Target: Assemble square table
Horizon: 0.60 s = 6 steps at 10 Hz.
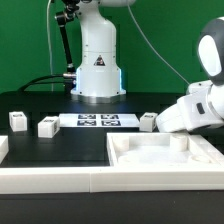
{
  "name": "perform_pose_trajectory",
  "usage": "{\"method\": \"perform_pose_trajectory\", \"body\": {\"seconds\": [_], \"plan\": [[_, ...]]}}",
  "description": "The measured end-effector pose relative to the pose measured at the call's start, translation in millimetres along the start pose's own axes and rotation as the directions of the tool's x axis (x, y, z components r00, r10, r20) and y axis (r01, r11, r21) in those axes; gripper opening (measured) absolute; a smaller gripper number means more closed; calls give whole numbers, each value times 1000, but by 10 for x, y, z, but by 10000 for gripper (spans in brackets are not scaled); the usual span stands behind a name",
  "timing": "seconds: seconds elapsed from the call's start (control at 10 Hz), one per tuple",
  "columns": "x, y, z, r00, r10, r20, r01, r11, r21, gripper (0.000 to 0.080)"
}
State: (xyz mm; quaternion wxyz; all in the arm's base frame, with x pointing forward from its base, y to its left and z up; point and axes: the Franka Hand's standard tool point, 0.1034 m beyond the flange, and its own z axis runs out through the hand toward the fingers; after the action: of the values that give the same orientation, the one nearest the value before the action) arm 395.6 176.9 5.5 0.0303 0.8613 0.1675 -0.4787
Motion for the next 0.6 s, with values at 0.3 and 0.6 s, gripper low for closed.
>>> {"method": "perform_pose_trajectory", "body": {"seconds": [0.3,0.6], "plan": [[-159,112,-198,1000,-10,-1,10,1000,16,290],[-552,430,-515,999,-48,-15,49,998,46,290]]}}
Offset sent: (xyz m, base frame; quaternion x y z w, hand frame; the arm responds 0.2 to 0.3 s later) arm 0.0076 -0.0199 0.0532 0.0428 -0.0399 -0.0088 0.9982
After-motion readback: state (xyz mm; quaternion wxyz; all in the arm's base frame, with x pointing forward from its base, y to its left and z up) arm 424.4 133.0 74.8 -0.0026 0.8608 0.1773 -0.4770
